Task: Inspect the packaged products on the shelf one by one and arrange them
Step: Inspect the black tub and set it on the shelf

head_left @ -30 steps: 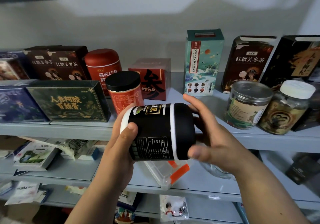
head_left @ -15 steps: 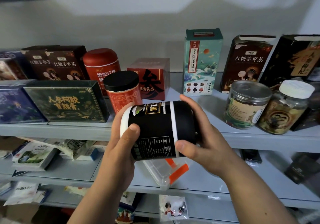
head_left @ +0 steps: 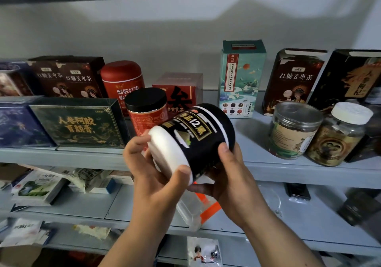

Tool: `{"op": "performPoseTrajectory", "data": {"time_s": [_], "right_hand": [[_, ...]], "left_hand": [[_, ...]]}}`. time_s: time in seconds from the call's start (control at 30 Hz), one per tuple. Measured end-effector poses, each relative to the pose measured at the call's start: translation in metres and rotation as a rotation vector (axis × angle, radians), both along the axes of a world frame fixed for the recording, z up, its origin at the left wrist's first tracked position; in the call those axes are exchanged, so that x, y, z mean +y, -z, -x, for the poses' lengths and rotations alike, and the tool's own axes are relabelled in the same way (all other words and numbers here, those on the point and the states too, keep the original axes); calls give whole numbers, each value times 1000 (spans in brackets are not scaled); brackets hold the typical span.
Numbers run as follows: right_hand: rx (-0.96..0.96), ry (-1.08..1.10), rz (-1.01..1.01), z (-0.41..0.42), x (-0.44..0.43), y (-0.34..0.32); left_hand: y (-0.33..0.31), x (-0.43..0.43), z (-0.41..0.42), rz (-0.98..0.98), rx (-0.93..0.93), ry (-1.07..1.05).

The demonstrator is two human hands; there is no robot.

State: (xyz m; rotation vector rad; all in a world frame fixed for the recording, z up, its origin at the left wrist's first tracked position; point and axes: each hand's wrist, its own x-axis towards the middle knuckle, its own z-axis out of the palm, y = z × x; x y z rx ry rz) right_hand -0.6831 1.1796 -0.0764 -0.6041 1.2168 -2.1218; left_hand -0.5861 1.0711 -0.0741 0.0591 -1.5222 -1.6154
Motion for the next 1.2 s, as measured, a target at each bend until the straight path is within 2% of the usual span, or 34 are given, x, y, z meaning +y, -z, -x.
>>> {"op": "performPoseTrajectory", "data": {"time_s": [0.07,0.13,0.2,0.3,0.57,0.83,1.03,1.2], "right_hand": [[-15,35,61,1,-2,-4],[88,127,77,8,-1,-8],[267,197,35,20,2,-16],[510,176,-47,41,0,-21],[748,269,-182,63,-15,-6],[687,378,-210,59,-19,-5],[814,518,-288,54,-24,-2],[860,626,-351,48,-30,1]], "left_hand": [[4,-1,2,118,-40,-31],[11,-1,4,244,-96,-67],[15,-2,10,334,-177,-137],[16,-3,20,449,-243,-249],[26,-16,39,739,-325,-361],[34,-17,40,860,-367,-292],[39,-29,26,1123,-632,-275],[38,-45,7,1287,-655,-288]]}}
